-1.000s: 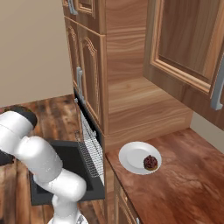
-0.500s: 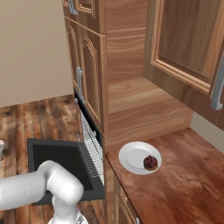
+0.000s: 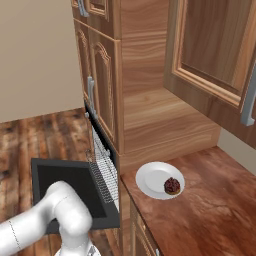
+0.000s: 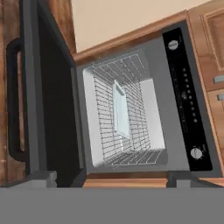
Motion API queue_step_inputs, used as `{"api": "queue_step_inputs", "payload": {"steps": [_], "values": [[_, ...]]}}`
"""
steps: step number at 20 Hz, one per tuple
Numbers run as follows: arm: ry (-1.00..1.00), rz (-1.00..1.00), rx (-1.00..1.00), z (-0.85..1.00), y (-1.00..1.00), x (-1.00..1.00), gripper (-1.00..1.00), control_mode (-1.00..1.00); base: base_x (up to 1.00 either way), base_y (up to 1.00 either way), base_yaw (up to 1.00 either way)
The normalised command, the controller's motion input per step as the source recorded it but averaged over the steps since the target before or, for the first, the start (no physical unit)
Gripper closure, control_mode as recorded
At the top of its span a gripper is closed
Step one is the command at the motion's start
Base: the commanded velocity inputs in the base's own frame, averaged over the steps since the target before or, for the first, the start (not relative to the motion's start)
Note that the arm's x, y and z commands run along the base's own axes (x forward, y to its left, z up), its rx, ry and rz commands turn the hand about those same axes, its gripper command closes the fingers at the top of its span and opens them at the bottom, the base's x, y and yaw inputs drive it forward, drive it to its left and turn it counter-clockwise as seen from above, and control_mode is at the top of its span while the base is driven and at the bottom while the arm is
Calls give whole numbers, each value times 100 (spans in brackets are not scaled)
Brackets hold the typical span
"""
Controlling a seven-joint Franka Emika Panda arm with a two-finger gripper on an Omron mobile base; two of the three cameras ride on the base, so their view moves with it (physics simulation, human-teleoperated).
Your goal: Take the baked cake out of the oven and place it on the plate for cooling. Then close the oven door.
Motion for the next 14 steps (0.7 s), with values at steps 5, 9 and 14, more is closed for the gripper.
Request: {"api": "queue_step_inputs", "payload": {"steps": [5, 9, 14], "values": [[-4, -28, -26, -67, 30, -1, -100, -100, 0, 0, 0], [-6, -26, -29, -72, 19, 3, -100, -100, 0, 0, 0], [-5, -24, -29, -68, 18, 23, -100, -100, 0, 0, 0]]}}
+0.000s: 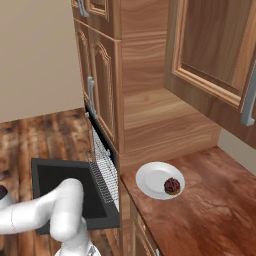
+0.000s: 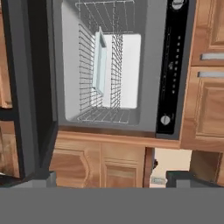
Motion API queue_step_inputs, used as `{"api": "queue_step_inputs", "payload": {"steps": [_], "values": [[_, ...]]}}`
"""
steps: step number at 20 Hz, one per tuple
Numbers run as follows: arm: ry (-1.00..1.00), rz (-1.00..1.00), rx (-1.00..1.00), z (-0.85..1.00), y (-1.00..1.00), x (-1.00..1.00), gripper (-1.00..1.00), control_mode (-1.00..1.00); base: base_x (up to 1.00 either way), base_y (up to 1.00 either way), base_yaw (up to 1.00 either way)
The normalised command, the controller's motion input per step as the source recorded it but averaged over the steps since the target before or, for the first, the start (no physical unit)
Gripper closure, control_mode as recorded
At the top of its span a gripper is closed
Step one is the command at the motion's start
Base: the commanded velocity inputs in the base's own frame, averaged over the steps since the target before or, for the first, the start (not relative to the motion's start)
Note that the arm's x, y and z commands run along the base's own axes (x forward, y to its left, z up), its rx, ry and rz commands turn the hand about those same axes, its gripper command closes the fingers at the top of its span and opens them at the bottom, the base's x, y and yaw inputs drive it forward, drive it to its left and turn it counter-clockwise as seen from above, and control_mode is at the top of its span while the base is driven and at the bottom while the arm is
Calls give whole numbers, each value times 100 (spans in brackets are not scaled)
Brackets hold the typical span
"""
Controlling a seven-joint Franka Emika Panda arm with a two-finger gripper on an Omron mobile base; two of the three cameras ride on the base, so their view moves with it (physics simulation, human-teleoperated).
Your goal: Take the baked cake out of the oven and place it on the plate for cooling. Then close the oven door.
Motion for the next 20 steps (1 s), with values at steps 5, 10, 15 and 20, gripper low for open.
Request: {"api": "queue_step_inputs", "payload": {"steps": [5, 10, 15, 20], "values": [[-4, -20, -27, -64, 11, 21, -100, -100, 0, 0, 0], [-10, -14, -27, -56, 0, 0, -100, -100, 0, 0, 0], [-7, -9, -19, -58, 0, 0, -100, -100, 0, 0, 0], [-3, -8, -17, -72, 0, 0, -100, -100, 0, 0, 0]]}}
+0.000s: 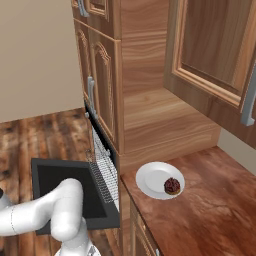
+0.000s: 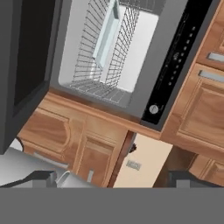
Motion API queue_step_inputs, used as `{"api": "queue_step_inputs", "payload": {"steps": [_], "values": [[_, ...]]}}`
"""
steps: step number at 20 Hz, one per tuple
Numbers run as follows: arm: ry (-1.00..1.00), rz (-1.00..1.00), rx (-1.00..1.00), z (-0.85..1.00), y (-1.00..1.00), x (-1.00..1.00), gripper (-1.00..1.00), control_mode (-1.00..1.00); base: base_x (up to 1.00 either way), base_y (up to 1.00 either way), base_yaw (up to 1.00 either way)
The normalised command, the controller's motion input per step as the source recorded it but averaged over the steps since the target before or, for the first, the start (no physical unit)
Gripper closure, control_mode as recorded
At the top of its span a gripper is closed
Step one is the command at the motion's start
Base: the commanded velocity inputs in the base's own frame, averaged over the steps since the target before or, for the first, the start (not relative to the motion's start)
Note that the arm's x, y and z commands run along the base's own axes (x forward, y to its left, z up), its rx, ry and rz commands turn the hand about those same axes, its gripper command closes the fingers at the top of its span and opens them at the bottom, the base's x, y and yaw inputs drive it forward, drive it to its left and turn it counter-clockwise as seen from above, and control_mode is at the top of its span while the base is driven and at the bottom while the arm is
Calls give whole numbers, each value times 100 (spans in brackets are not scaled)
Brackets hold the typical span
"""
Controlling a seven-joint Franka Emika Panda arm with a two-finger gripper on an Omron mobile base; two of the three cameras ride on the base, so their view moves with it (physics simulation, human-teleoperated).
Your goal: Take the baked cake out of the oven and place it on the plate for cooling. Then close the oven door.
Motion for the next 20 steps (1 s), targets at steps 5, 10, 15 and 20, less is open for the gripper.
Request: {"api": "queue_step_inputs", "payload": {"steps": [5, 10, 15, 20], "values": [[-3, -5, -16, -84, 0, 0, -100, -100, 0, 0, 0], [-6, 0, -9, -91, 4, 16, -100, -100, 0, 0, 0], [-13, 5, -1, -94, 6, 37, -100, -100, 0, 0, 0], [-20, 11, 0, -92, 0, 48, -100, -100, 0, 0, 0]]}}
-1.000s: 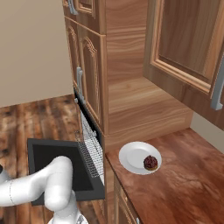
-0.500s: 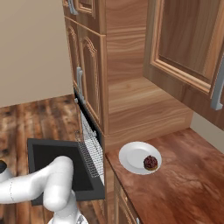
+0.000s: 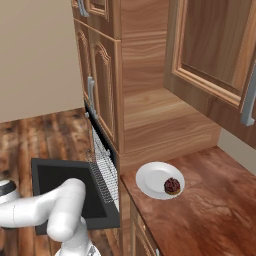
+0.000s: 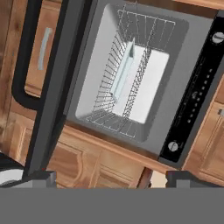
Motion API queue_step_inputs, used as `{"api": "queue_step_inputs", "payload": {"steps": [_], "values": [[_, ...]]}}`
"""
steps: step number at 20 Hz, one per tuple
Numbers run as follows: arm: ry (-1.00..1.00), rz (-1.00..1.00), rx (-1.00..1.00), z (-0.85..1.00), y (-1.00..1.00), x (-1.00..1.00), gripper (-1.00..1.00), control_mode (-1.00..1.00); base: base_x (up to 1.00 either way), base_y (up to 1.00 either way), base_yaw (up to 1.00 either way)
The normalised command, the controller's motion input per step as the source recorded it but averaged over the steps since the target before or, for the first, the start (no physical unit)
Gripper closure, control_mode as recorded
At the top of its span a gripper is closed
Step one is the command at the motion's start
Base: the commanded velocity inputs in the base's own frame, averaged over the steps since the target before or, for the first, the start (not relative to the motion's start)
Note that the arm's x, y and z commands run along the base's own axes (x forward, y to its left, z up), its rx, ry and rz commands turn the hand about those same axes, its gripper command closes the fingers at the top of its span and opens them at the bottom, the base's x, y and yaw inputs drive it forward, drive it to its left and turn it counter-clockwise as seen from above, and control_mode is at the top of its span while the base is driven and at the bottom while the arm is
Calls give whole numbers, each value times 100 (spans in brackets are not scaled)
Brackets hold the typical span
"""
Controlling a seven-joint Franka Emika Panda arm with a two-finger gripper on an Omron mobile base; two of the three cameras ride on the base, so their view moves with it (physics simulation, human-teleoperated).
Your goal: Take the baked cake out of the oven and place it on the plate for cooling. Then close the oven door.
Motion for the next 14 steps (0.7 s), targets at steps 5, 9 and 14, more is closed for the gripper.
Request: {"api": "queue_step_inputs", "payload": {"steps": [5, 9, 14], "values": [[-23, 12, 0, -97, 0, 54, -100, -100, 0, 0, 0], [-25, 11, 0, -94, 0, 42, -100, -100, 0, 0, 0], [-16, 7, 0, -85, 4, 19, -100, -100, 0, 0, 0]]}}
